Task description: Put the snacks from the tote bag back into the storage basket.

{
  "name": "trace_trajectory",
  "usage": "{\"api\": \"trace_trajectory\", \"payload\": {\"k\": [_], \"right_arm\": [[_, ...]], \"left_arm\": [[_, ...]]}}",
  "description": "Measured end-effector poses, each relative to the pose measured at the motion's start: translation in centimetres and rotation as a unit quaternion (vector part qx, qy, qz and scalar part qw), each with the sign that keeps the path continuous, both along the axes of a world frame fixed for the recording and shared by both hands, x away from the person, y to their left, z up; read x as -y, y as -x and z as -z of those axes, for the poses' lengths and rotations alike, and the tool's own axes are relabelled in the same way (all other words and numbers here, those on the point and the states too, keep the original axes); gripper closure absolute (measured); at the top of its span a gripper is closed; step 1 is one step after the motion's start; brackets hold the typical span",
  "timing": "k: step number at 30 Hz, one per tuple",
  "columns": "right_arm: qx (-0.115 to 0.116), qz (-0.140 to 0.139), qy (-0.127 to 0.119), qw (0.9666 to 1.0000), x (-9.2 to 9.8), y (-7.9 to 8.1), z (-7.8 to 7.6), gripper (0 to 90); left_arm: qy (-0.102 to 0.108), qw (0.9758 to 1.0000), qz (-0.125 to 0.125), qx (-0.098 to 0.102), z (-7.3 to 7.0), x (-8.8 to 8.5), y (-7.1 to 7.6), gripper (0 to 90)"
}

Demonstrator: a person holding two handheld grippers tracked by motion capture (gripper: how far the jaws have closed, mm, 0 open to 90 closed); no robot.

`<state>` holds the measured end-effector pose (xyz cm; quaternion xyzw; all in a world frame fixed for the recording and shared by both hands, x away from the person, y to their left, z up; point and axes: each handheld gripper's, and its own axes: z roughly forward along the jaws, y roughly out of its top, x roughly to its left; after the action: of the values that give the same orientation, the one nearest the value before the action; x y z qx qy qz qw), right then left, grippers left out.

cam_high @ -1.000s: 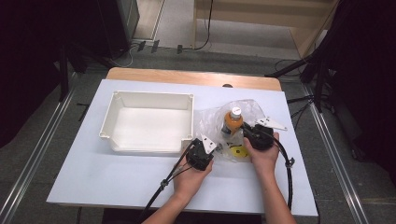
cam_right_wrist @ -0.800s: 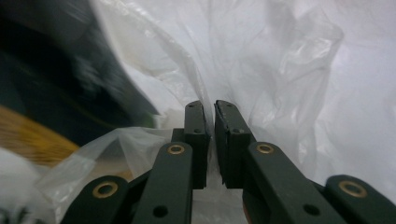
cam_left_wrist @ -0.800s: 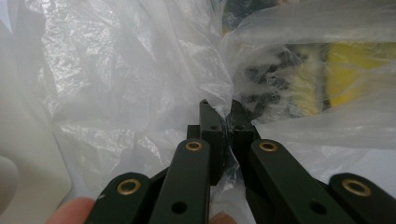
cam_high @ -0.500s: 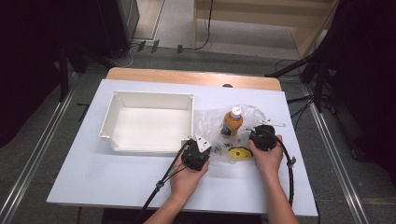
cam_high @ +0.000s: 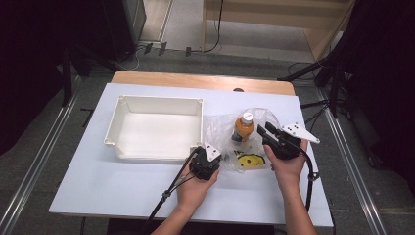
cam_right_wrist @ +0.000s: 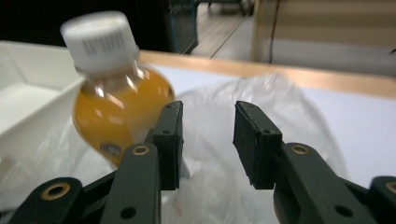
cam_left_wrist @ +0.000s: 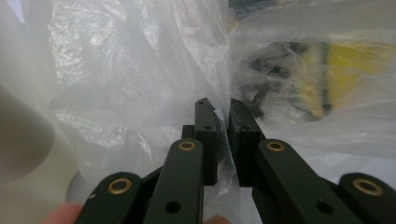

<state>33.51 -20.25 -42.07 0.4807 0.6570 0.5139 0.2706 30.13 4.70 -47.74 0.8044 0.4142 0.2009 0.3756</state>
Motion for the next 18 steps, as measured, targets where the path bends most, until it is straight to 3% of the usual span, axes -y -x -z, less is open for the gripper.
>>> {"api": "trace_trajectory", "payload": {"k": [2,3,6,7,8,10,11,13,14,15,16,18], "right_arm": [[0.024,0.023,0.002,0.9994,0.0,0.1,-0.7,65.0],[0.024,0.023,0.002,0.9994,0.0,0.1,-0.7,65.0],[0.035,0.059,-0.004,0.9977,0.5,-1.1,-2.0,58.5],[0.028,0.063,-0.016,0.9975,0.5,-1.7,-2.1,54.8],[0.005,0.063,-0.039,0.9972,0.5,-2.9,-1.6,47.5],[-0.023,0.06,-0.046,0.9968,0.1,-4.0,-0.4,45.7],[-0.023,0.06,-0.046,0.9968,0.1,-4.0,-0.4,45.7],[-0.057,0.055,-0.03,0.9965,-0.5,-5.0,1.3,54.8],[-0.09,0.056,0.005,0.9943,-1.0,-5.6,3.2,76.3],[-0.09,0.056,0.005,0.9943,-1.0,-5.6,3.2,76.3],[-0.109,0.063,0.02,0.9919,-1.1,-5.9,3.8,87.3],[-0.136,0.087,0.04,0.9862,-1.0,-6.2,4.9,90.0]], "left_arm": [[0.0,1.0,0.001,0.005,0.0,0.0,0.1,85.0],[-0.001,1.0,0.002,0.008,0.0,0.0,0.2,85.0],[-0.001,1.0,0.001,0.008,0.0,0.0,0.2,85.2],[-0.002,1.0,0.002,0.006,0.0,0.0,0.2,85.3],[-0.002,1.0,0.002,0.007,0.0,0.0,0.1,85.4],[0.0,1.0,0.001,0.006,0.0,0.0,0.1,85.7],[-0.001,1.0,0.002,0.004,0.0,0.0,0.1,85.7],[0.0,1.0,0.002,0.004,0.0,0.0,0.1,86.4],[0.002,1.0,0.002,0.005,0.0,-0.1,0.1,87.2],[0.002,1.0,0.003,0.005,-0.1,-0.1,0.1,87.2],[0.005,1.0,0.002,0.006,-0.1,-0.1,0.1,87.9],[0.007,1.0,-0.001,0.007,-0.1,-0.2,0.2,88.8]]}}
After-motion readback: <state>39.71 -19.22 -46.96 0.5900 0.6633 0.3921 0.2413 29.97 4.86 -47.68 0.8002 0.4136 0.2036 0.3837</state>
